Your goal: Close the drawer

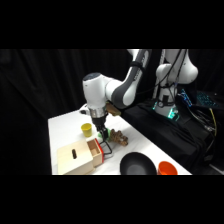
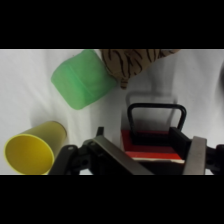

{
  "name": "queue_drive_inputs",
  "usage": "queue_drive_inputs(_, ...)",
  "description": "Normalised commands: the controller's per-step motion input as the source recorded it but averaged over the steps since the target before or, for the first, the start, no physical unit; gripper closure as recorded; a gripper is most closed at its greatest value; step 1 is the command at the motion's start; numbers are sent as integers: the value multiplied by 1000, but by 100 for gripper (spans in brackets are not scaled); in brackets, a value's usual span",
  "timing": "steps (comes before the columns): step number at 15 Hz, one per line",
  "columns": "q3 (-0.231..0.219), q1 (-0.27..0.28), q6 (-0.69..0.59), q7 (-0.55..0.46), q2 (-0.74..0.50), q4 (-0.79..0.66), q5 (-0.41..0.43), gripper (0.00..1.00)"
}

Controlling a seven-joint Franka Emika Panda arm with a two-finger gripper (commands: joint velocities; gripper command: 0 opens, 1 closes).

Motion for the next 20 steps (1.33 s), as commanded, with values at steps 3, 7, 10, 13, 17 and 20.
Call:
queue_drive_inputs(3, 42, -51, 221, -31, 196, 100, 109, 0)
queue_drive_inputs(7, 56, -62, 155, -52, 181, 145, 121, 0)
queue_drive_inputs(10, 62, -63, 114, -62, 156, 168, 118, 0)
queue_drive_inputs(13, 60, -61, 88, -69, 145, 165, 109, 0)
queue_drive_inputs(17, 34, -56, -50, -74, 203, 293, 81, 0)
queue_drive_inputs(20, 20, -23, -202, -57, 232, 454, 57, 0)
